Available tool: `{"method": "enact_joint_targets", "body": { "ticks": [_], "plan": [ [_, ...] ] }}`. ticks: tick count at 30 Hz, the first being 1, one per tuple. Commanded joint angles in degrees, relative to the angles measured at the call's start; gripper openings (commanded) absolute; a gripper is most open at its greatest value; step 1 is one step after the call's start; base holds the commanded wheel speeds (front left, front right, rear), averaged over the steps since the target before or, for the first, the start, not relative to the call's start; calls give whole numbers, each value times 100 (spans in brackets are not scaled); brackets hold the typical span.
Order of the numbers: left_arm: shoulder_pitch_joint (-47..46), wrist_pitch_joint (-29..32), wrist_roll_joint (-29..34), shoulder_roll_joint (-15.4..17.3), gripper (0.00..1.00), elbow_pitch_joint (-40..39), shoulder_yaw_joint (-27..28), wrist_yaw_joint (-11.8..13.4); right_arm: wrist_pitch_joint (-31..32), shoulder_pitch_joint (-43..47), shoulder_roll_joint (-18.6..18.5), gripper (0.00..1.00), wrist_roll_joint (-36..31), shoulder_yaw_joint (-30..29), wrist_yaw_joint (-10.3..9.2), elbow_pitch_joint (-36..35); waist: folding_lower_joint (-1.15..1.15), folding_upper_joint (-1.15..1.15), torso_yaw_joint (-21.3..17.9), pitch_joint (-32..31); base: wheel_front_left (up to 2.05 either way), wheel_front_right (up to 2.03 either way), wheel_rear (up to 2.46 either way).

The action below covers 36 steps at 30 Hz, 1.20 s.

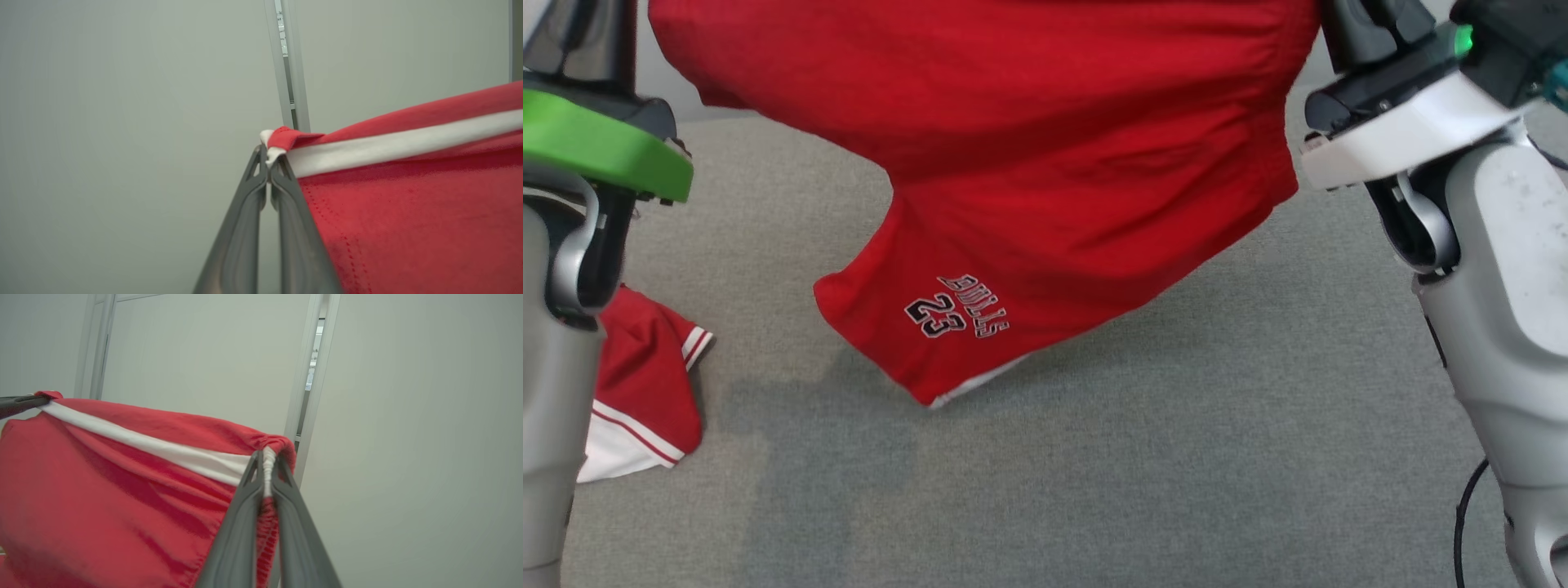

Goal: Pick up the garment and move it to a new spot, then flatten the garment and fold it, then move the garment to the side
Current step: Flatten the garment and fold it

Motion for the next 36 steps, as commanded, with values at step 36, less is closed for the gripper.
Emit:
{"method": "enact_joint_targets", "body": {
  "ticks": [36],
  "plan": [
    [2618, -1116, -25, -1305, 0, 2152, 1037, 22, -661, 2586, 537, 0, -804, 363, -17, 683, 0, 0, 163, 486, 0, 0, 0]
  ]
}}
